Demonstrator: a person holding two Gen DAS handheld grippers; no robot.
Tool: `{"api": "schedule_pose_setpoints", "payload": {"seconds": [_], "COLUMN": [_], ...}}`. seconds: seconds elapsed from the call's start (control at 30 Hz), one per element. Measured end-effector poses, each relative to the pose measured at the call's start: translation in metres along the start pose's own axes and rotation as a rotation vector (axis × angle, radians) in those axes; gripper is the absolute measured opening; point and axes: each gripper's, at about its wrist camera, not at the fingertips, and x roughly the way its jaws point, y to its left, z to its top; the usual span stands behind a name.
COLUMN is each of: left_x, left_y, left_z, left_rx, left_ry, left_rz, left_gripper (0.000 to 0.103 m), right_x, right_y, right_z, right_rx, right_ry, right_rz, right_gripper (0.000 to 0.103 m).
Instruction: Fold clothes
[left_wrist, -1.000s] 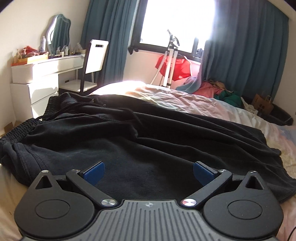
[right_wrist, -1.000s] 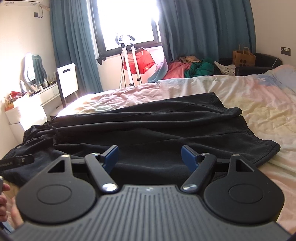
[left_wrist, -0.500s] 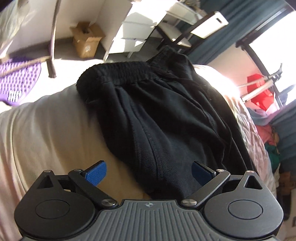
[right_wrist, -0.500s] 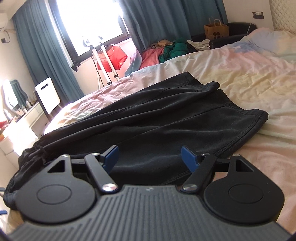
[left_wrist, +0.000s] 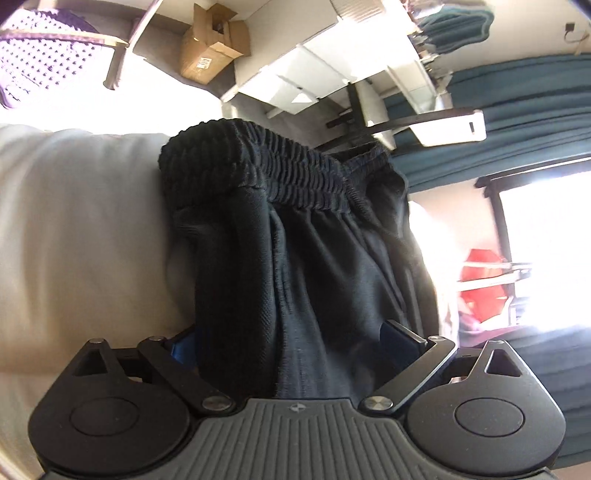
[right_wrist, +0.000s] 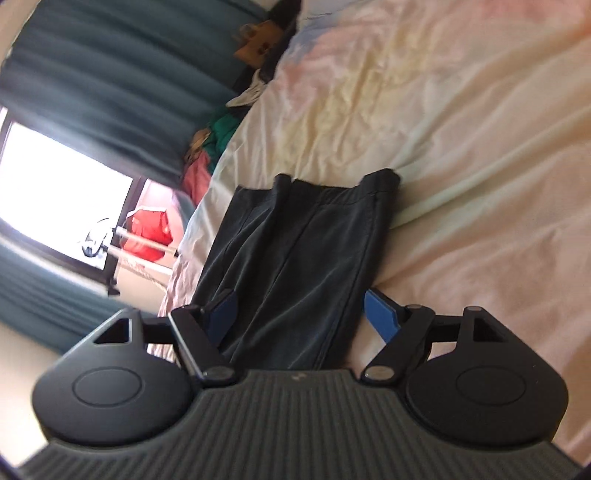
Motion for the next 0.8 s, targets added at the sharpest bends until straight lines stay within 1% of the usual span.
{"api": "schedule_pose_setpoints", "payload": {"seconds": [0.03,0.17,0.27,0.33,0.43,0.5,0.53,0.57,0.7,0.73,0.8], "left_x": [-0.004,-0.009,-0.011,-0.011,-0.01,-0.013,-0.013,-0.013,-0.007,-0.008,-0.009], "left_y": [0.002,-0.001,-0.004,-0.007,-0.007,-0.006,-0.007,-0.007,-0.011,-0.01,-0.001], "left_z": [-0.001,-0.005,-0.009,-0.013,-0.016,-0.019,-0.02,-0.021,-0.024,-0.025,-0.022], "left_rx": [-0.011,0.005,0.008,0.017,0.023,0.022,0.026,0.03,0.04,0.032,-0.032], "left_ry": [-0.003,0.011,0.012,0.014,0.017,0.021,0.025,0.03,0.03,0.028,0.02], "left_rz": [-0.026,-0.095,-0.145,-0.146,-0.137,-0.133,-0.131,-0.129,-0.142,-0.155,-0.202], "left_gripper": [0.097,0.097,0.097,0.097,0.097,0.097,0.097,0.097,0.097,0.097,0.097], "right_x": [0.006,0.03,0.055,0.073,0.098,0.107,0.111,0.114,0.114,0.111,0.108], "right_y": [-0.003,-0.015,-0.016,-0.016,-0.017,-0.019,-0.019,-0.019,-0.015,-0.014,-0.011], "right_z": [0.003,0.016,0.017,0.014,0.006,0.004,0.004,0.003,0.005,0.005,0.007], "right_rx": [0.019,0.094,0.124,0.125,0.113,0.122,0.126,0.127,0.153,0.166,0.17], "right_ry": [0.008,0.04,0.038,0.051,0.092,0.086,0.084,0.086,0.073,0.062,0.057], "right_rz": [0.005,0.022,-0.015,-0.048,-0.091,-0.072,-0.06,-0.029,0.148,0.186,0.235], "right_gripper": [0.078,0.078,0.078,0.078,0.078,0.078,0.078,0.078,0.078,0.078,0.078]}}
